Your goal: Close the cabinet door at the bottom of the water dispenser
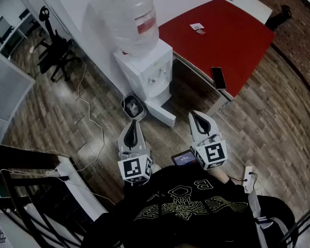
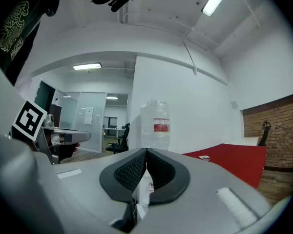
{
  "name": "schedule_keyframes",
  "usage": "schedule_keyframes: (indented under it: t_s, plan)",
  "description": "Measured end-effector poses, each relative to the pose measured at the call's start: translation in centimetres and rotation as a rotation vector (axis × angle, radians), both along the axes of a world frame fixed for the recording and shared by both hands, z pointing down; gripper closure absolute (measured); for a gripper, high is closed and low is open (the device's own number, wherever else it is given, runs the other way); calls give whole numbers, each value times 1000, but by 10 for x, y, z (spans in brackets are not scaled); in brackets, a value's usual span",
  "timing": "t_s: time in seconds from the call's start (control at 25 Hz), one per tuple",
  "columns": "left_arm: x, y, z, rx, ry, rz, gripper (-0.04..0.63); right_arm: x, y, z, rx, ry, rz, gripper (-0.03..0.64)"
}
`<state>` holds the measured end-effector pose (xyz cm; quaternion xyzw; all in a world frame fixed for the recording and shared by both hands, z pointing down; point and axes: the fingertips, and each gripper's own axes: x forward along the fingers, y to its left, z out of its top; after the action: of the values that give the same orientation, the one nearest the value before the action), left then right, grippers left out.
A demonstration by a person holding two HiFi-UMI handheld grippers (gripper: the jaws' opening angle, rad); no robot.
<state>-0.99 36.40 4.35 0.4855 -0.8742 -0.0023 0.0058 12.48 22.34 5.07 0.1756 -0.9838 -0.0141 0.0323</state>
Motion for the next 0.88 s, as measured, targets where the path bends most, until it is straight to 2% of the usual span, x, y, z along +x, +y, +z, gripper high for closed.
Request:
schedule_keyframes:
  t_s: [0.36, 0.52, 0.72, 0.88]
  plan:
    - [-15, -25, -7, 5, -42, -23, 588, 0, -19, 2, -5, -24, -29, 622]
    - [-27, -42, -4, 43, 3, 50, 588, -15, -23, 1, 7, -28, -15, 623]
    - [-62, -65, -8, 40, -48, 97, 588, -56, -31, -4, 49, -15, -1, 623]
    - [-84, -82, -3, 53, -1, 207, 588, -81, -35, -10, 61, -40, 32, 617]
